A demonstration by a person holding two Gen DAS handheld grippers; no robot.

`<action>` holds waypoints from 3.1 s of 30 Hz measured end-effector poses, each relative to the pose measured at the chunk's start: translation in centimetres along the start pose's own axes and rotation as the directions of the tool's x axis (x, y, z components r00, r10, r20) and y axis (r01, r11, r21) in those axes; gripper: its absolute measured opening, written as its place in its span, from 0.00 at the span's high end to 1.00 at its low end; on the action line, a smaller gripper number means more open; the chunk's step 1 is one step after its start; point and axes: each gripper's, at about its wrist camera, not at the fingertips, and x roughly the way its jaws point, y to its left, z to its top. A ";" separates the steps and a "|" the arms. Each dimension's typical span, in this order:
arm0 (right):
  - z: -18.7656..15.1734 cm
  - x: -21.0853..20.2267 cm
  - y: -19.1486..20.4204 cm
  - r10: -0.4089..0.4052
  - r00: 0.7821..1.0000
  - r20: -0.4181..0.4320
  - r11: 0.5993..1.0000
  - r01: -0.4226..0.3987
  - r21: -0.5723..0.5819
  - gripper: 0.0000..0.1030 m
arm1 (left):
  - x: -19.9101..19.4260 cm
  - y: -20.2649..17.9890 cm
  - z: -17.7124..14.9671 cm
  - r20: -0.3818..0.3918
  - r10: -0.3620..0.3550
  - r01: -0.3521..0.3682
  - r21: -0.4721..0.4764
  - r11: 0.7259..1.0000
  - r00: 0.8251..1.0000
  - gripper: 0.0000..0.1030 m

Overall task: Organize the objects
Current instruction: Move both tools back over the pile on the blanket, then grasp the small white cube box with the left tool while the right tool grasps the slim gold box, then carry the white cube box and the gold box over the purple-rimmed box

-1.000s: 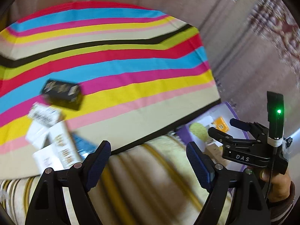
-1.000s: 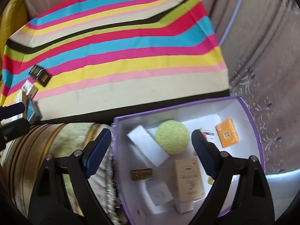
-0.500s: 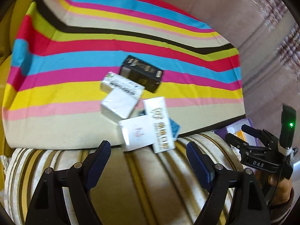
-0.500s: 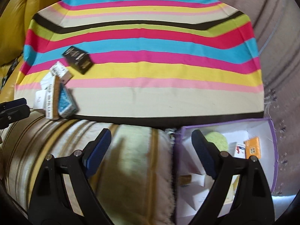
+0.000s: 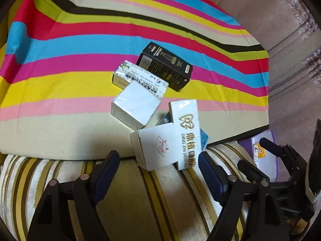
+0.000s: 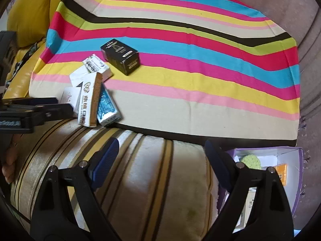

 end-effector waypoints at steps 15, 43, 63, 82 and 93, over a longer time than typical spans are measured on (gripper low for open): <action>1.1 0.6 3.6 0.062 0.998 -0.010 0.996 -0.062 -0.063 0.13 | -0.5 3.1 0.2 -0.001 0.087 -0.087 -0.050 0.995 0.996 0.54; 4.2 4.7 12.7 -0.129 0.992 -0.006 0.936 0.120 -0.331 0.58 | -3.6 6.3 -0.6 0.113 0.051 -0.042 -0.081 0.996 0.992 0.57; 3.8 1.6 7.8 0.107 0.994 0.016 0.988 -0.104 -0.118 0.82 | -4.5 4.8 -1.1 0.139 0.070 -0.065 -0.039 0.997 0.988 0.57; 1.5 -1.0 0.0 0.095 0.993 0.075 0.994 -0.099 0.049 0.82 | -4.6 -2.8 -0.3 0.168 0.038 -0.055 0.103 0.993 0.985 0.58; -1.3 -2.4 -7.8 0.023 0.996 0.090 0.980 -0.041 0.194 0.82 | -2.0 -11.8 0.5 0.123 -0.035 -0.001 0.274 0.962 0.992 0.58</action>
